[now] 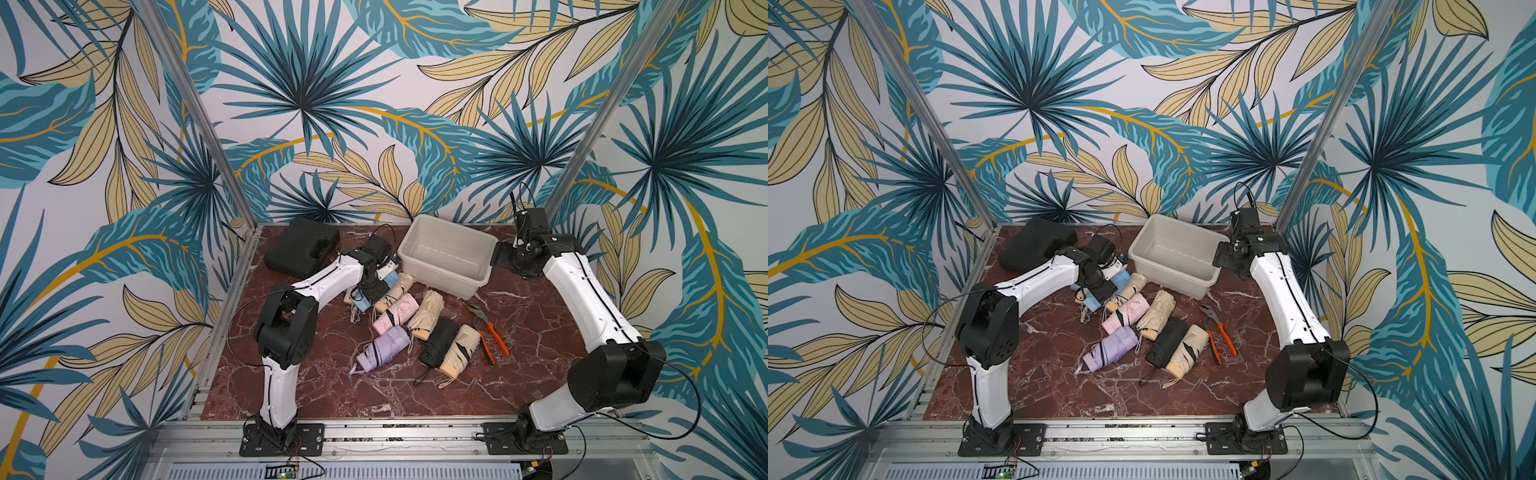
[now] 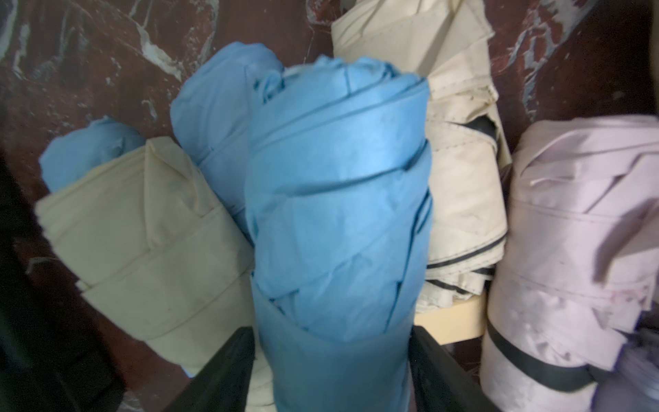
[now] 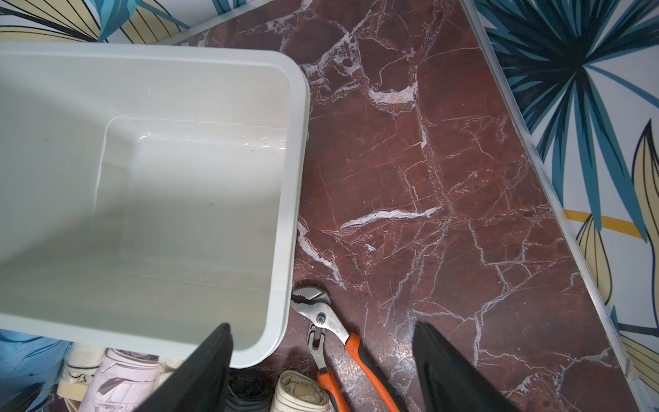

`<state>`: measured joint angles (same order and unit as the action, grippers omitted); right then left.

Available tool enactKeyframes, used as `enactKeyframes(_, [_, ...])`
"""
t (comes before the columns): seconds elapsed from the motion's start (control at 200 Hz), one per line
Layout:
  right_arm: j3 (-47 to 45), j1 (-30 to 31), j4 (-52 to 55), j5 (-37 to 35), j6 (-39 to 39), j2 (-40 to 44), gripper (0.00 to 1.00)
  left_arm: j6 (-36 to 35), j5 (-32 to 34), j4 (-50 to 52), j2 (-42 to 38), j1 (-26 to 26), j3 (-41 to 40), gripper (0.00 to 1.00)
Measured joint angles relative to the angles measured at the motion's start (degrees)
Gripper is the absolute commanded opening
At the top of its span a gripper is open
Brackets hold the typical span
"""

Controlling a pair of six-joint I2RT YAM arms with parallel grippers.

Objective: Put the umbrella into the storage box
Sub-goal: Pick up the umbrella from the center of the board.

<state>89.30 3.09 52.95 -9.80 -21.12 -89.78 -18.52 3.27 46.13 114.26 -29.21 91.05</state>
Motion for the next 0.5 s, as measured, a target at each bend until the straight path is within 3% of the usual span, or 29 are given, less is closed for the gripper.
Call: enactKeyframes(0.496, [-1.9, 0.0, 0.0, 0.0, -0.3, 5.7, 0.81, 2.6, -2.7, 0.2, -1.6, 0.0, -1.0, 0.21])
